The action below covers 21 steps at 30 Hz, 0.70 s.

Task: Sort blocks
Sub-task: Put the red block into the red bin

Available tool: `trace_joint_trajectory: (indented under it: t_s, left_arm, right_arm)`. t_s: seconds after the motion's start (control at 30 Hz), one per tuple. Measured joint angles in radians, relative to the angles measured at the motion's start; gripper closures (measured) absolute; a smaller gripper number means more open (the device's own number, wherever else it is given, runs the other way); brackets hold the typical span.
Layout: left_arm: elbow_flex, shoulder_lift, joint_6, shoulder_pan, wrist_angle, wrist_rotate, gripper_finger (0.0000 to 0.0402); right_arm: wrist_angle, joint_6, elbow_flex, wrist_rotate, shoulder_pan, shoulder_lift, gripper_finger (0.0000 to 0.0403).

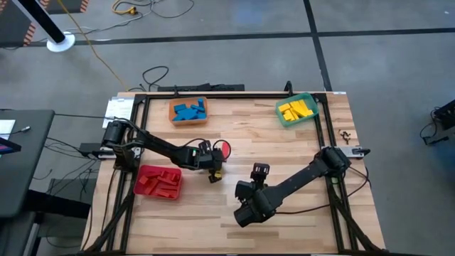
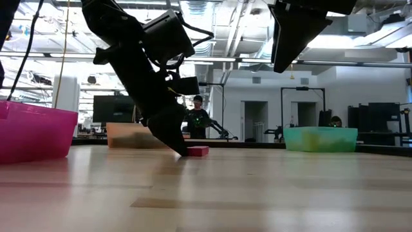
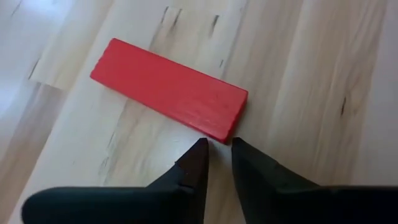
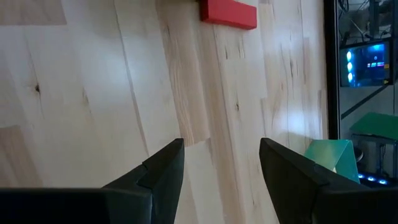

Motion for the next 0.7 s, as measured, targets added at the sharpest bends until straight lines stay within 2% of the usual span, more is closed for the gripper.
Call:
trace_joint_trajectory:
  t_s: [0.13, 0.23, 0.4, 0.57, 0.7]
  left_arm:
    - [0.0, 0.0, 0.032, -0.01, -0.012, 0.023, 0.0349]
    - [0.0, 0.001, 0.02, -0.014, -0.012, 0.003, 0.0349]
    - [-0.002, -0.004, 0.017, -0.015, 0.0, 0.005, 0.0321]
    - [-0.004, -0.004, 0.054, -0.013, 0.061, 0.09, 0.0264]
    - [-0.005, 0.0, 0.086, 0.002, 0.134, 0.251, 0.0227]
  right_arm:
    - [0.0, 0.002, 0.0, -0.001, 0.002, 0.0, 0.018]
    - [0.0, 0.007, 0.0, -0.001, 0.001, 0.0, 0.018]
    - [0.039, 0.003, -0.006, -0.001, -0.016, 0.0, 0.018]
    - [0.098, -0.017, -0.062, -0.008, -0.035, 0.0, 0.018]
    - [0.13, -0.016, -0.111, -0.031, -0.047, 0.001, 0.018]
